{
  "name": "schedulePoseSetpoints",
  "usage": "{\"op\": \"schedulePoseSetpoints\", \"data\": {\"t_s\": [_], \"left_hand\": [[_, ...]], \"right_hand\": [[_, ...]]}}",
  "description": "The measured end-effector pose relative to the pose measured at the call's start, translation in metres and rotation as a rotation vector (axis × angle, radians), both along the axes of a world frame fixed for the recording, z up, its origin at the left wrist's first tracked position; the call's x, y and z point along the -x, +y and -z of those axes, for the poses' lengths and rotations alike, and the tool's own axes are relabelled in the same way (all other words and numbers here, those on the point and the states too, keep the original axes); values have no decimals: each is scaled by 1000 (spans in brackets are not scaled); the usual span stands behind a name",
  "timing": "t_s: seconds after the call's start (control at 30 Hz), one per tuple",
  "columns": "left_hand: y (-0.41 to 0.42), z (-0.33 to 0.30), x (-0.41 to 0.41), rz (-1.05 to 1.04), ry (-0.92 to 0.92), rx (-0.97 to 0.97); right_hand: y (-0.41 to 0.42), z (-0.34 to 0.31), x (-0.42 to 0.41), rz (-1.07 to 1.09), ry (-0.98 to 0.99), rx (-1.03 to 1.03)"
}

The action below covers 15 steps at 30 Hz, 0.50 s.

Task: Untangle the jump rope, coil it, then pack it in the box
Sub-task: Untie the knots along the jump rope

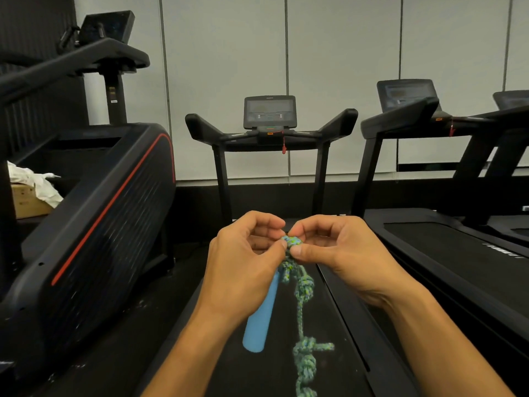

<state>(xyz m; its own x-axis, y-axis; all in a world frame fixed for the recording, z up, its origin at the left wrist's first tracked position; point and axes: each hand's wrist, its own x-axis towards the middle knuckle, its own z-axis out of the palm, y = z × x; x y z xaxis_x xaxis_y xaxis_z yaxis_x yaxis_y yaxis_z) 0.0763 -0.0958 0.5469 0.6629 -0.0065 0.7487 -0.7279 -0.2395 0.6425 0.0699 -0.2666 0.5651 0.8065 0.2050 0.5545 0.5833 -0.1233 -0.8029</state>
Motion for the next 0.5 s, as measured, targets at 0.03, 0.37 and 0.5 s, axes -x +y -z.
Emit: {"op": "schedulePoseSetpoints", "data": {"t_s": [0.03, 0.37, 0.5], "left_hand": [[0, 0, 0, 0, 3, -1], [-4, 2, -1, 23, 87, 47], [-4, 1, 0, 21, 99, 42]], "right_hand": [[0, 0, 0, 5, -8, 7], [8, 5, -3, 18, -79, 43], [8, 5, -4, 8, -98, 29]]}}
